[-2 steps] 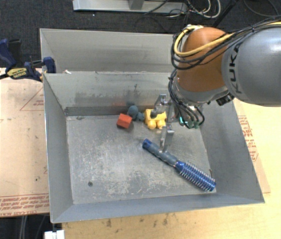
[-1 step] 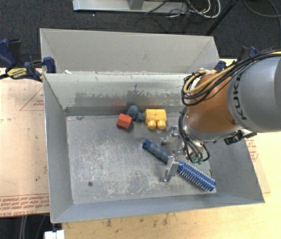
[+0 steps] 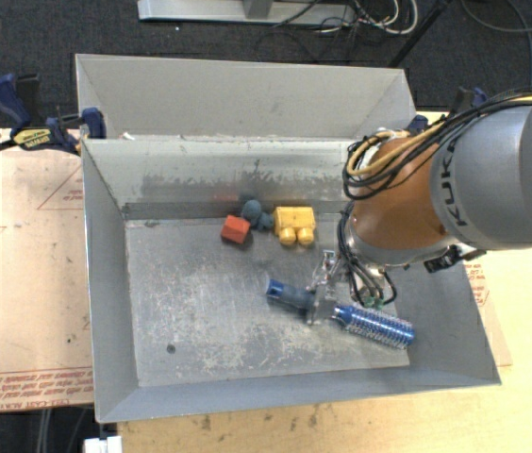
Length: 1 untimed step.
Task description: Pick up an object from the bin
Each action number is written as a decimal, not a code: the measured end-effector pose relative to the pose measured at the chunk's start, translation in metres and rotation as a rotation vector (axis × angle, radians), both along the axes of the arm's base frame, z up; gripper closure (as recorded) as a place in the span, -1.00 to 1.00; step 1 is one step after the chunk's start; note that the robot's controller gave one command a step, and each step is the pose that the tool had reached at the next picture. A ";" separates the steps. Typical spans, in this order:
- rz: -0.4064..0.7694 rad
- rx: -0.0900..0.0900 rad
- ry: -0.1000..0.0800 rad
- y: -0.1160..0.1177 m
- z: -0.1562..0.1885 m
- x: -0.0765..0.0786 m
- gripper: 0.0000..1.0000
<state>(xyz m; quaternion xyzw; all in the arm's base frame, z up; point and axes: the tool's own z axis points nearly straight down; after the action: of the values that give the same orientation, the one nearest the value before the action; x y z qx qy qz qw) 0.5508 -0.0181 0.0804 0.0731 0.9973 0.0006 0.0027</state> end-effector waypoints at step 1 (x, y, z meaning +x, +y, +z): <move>0.002 0.000 -0.003 -0.002 0.107 -0.007 1.00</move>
Offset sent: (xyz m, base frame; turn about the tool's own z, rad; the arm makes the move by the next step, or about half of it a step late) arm -0.0091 -0.0019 0.1035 -0.0026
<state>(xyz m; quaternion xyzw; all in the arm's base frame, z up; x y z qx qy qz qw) 0.5435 -0.0197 0.1876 0.0723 0.9974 0.0007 0.0043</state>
